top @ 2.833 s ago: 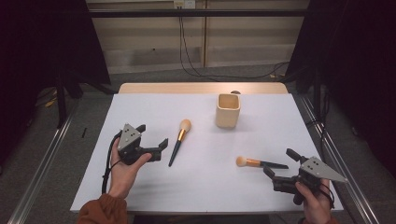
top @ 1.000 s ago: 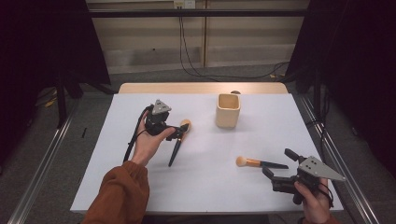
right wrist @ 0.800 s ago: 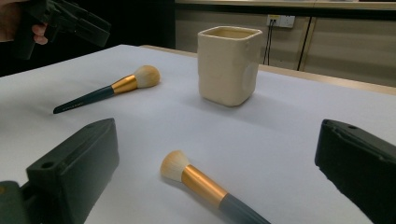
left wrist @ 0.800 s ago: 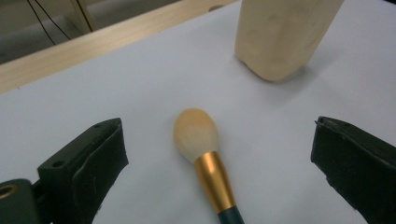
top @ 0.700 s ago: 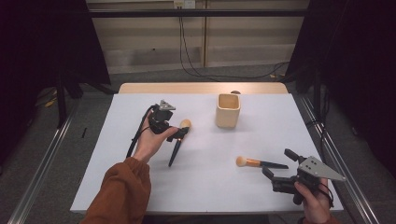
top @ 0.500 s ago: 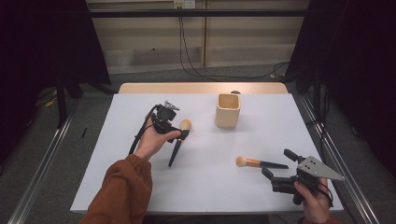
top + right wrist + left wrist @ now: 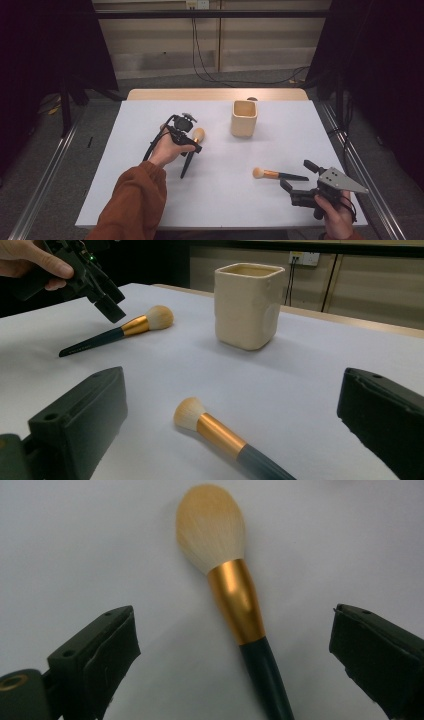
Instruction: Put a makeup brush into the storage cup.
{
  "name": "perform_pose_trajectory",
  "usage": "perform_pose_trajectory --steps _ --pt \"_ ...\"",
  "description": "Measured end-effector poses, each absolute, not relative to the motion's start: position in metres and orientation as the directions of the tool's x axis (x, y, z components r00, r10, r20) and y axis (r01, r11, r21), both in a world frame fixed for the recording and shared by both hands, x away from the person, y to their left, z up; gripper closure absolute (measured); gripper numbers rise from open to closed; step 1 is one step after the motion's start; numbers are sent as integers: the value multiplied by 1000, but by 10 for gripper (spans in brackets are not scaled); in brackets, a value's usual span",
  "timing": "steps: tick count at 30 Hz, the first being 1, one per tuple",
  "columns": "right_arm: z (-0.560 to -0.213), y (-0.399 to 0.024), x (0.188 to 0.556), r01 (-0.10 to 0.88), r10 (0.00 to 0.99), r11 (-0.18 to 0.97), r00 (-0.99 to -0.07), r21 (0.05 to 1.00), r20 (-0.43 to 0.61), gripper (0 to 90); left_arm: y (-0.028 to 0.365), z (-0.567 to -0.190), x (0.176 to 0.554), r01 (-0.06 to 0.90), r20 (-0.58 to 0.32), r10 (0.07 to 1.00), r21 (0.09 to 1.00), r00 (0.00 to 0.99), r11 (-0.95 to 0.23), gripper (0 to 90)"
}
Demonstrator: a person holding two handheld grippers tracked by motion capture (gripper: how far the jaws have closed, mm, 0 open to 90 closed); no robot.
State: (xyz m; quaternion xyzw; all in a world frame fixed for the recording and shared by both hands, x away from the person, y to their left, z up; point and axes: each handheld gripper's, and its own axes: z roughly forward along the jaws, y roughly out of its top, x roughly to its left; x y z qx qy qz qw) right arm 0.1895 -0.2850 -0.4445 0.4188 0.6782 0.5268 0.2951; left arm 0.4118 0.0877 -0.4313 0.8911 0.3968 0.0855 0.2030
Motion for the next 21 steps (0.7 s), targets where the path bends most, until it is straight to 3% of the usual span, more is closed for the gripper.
perform_pose_trajectory --steps 5,21 --pt "-445 -285 190 261 879 95 -476 961 42 0 84 -436 414 688 -10 749 404 662 -603 97" --pt "-446 -285 190 267 876 100 -480 959 43 0 73 -454 426 757 -10 781 256 624 -602 112"
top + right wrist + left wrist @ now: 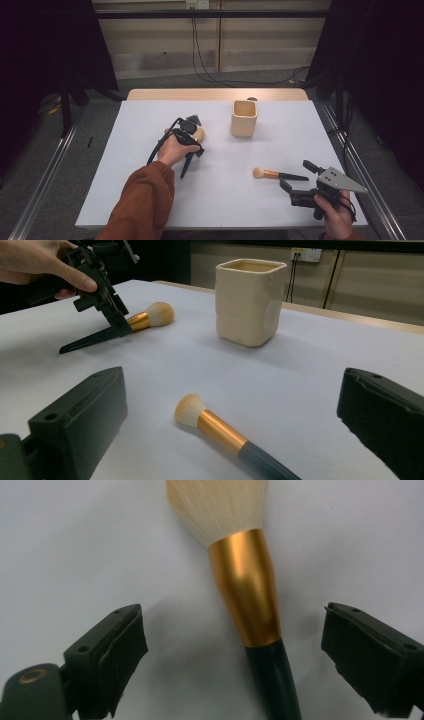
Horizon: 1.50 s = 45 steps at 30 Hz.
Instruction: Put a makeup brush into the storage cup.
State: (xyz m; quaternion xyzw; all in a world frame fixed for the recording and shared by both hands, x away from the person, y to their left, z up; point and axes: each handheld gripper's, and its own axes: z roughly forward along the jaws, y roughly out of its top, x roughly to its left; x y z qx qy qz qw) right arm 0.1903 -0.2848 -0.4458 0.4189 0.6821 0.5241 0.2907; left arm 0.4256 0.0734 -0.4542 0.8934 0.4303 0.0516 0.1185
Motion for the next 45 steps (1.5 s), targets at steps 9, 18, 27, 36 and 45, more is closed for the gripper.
perform_pose_trajectory --steps 9,18,27,36,45 --pt "-446 -285 191 274 875 105 -482 956 42 0 69 -456 428 781 -1 794 182 608 -597 186" --pt "-447 -285 191 279 877 104 -479 955 45 0 63 -451 428 797 -18 804 143 594 -586 342" --pt "-447 -285 192 281 875 105 -481 954 46 0 61 -449 429 800 -29 804 130 594 -586 565" --pt "-448 -285 192 286 874 104 -483 953 49 0 56 -448 429 806 -26 808 104 588 -583 635" --pt "-448 -285 192 288 874 105 -484 952 50 0 55 -447 432 812 -40 812 75 582 -579 726"
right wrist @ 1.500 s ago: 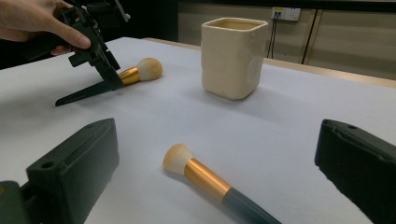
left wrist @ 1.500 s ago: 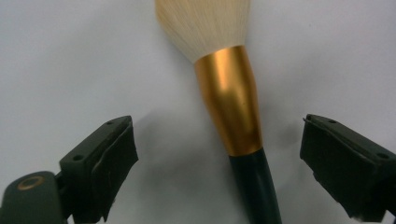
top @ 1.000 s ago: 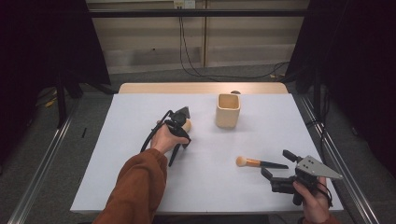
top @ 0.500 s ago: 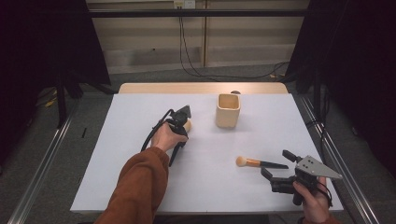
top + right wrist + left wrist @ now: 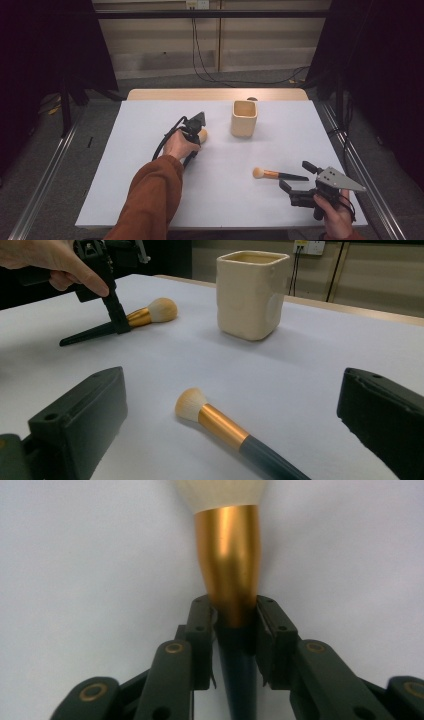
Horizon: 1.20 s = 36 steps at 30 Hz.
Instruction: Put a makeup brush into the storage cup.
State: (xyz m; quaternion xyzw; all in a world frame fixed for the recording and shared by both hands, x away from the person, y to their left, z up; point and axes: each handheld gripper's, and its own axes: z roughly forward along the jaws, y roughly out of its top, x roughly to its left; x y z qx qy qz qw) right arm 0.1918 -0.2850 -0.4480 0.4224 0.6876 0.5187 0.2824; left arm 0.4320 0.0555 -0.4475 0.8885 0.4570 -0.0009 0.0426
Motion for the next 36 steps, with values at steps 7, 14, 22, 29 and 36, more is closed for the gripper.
perform_pose_trajectory --steps 7,14,22,29,36 --pt "-448 -285 192 289 874 106 -483 951 49 0 57 -447 433 822 -50 821 78 569 -564 733" --pt "-448 -285 192 289 874 106 -483 951 49 0 62 -446 433 816 -74 813 100 577 -570 735" --pt "-448 -286 192 289 874 106 -483 951 49 0 72 -445 431 807 -99 804 154 587 -570 736" --pt "-448 -285 192 290 875 107 -482 951 48 0 87 -437 429 810 -116 814 246 570 -532 736" --pt "-448 -285 192 289 875 107 -482 951 48 0 99 -426 423 789 -145 803 351 578 -505 736"
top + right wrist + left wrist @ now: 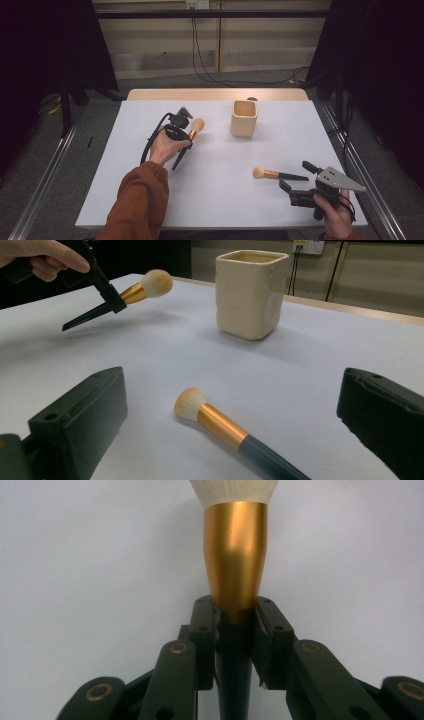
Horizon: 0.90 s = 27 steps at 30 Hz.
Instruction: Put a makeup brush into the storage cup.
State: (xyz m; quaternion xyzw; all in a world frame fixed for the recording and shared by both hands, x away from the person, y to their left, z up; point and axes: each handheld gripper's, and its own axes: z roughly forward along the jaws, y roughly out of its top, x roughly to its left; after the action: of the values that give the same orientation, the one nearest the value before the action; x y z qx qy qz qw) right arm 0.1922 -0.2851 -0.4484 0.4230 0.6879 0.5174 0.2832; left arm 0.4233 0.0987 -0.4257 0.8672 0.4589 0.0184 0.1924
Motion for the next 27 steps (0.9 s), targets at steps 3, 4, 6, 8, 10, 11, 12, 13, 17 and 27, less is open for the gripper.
perform_pose_trajectory --steps 3,4,6,8,10,11,12,13,17,27 --pt "-449 -285 193 289 875 107 -481 951 48 0 103 -420 420 774 -161 791 392 590 -498 736" --pt "-449 -285 193 289 875 107 -481 951 48 0 104 -418 417 771 -167 789 404 591 -492 736" --pt "-449 -285 192 289 876 107 -480 951 47 0 105 -414 412 760 -184 781 442 597 -476 736" --pt "-449 -285 193 289 877 106 -478 952 48 0 105 -411 406 743 -184 773 477 607 -470 736" --pt "-449 -285 193 289 878 105 -477 951 48 0 105 -409 403 726 -180 763 500 621 -473 735" --pt "-449 -285 192 288 877 105 -478 952 47 0 104 -408 402 717 -184 758 519 626 -466 735" --pt "-449 -285 192 288 877 105 -478 952 47 0 104 -408 401 710 -185 752 528 632 -467 735" --pt "-449 -285 192 287 878 106 -477 952 47 0 104 -407 400 708 -187 753 536 631 -460 735" --pt "-449 -285 192 288 879 104 -475 952 47 0 106 -406 396 674 -188 746 605 639 -424 735" --pt "-449 -284 193 287 885 91 -462 954 55 0 116 -408 388 601 -156 752 711 640 -365 734"
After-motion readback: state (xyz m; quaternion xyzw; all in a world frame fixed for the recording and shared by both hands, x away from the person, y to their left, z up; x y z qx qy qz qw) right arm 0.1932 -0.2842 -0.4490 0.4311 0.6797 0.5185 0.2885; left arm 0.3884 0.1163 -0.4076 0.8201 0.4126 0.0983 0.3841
